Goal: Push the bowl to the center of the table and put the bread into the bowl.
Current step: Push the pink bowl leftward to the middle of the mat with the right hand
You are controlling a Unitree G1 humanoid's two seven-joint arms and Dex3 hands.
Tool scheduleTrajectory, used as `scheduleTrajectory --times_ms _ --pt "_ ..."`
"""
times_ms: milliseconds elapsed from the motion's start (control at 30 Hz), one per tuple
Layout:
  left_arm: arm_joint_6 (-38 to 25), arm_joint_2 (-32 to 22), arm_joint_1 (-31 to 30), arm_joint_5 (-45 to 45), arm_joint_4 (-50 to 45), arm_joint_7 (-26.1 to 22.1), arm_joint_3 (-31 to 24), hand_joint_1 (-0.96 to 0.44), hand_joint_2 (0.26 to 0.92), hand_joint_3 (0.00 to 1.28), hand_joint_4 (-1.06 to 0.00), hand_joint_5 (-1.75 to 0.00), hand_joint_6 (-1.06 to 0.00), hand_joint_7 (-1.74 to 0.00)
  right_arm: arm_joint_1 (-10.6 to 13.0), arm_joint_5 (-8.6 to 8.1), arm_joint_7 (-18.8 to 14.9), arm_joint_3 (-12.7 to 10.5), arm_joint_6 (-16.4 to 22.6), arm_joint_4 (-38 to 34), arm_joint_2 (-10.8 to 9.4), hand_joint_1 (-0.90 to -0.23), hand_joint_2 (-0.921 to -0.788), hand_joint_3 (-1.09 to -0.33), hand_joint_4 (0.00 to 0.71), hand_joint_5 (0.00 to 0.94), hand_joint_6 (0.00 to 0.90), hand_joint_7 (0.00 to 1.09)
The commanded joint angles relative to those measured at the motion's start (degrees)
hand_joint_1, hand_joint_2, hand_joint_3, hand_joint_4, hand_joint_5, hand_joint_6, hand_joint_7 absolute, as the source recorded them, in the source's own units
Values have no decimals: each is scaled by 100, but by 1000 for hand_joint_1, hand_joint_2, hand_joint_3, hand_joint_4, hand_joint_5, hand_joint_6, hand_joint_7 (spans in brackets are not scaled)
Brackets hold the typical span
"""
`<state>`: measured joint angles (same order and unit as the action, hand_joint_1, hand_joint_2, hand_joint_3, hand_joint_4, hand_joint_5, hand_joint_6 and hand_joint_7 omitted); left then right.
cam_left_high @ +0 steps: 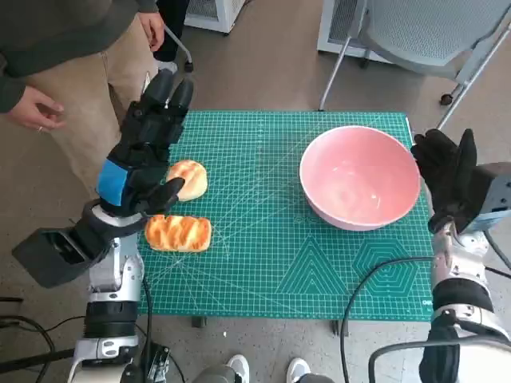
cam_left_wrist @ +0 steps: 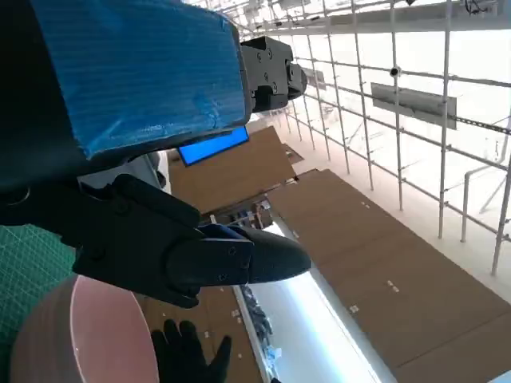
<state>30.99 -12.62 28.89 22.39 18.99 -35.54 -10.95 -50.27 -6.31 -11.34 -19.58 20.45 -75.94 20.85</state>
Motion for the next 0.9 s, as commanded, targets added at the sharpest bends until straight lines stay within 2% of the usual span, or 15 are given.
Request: scheduleTrajectory --times_ms 33,367,633,900 --pt "-56 -33 -76 19 -144 21 -5 -717 921 392 1 1 1 -178 142 90 54 39 -75 -69 -121 -666 -921 -869 193 6 244 53" --pt "-51 -18 -64 8 -130 33 -4 -717 921 392 1 1 1 -170 124 155 7 131 109 -40 -214 -679 -921 -867 195 5 256 55" --pt "-16 -16 -34 -26 -68 27 7 -717 921 392 1 1 1 -170 69 170 -112 194 244 -12 -327 -649 -921 -869 185 1 245 45" --pt "-1 -18 -23 -55 -41 31 17 -716 921 392 1 1 1 -169 33 276 -123 319 418 23 -419 -651 -921 -897 178 1 237 38"
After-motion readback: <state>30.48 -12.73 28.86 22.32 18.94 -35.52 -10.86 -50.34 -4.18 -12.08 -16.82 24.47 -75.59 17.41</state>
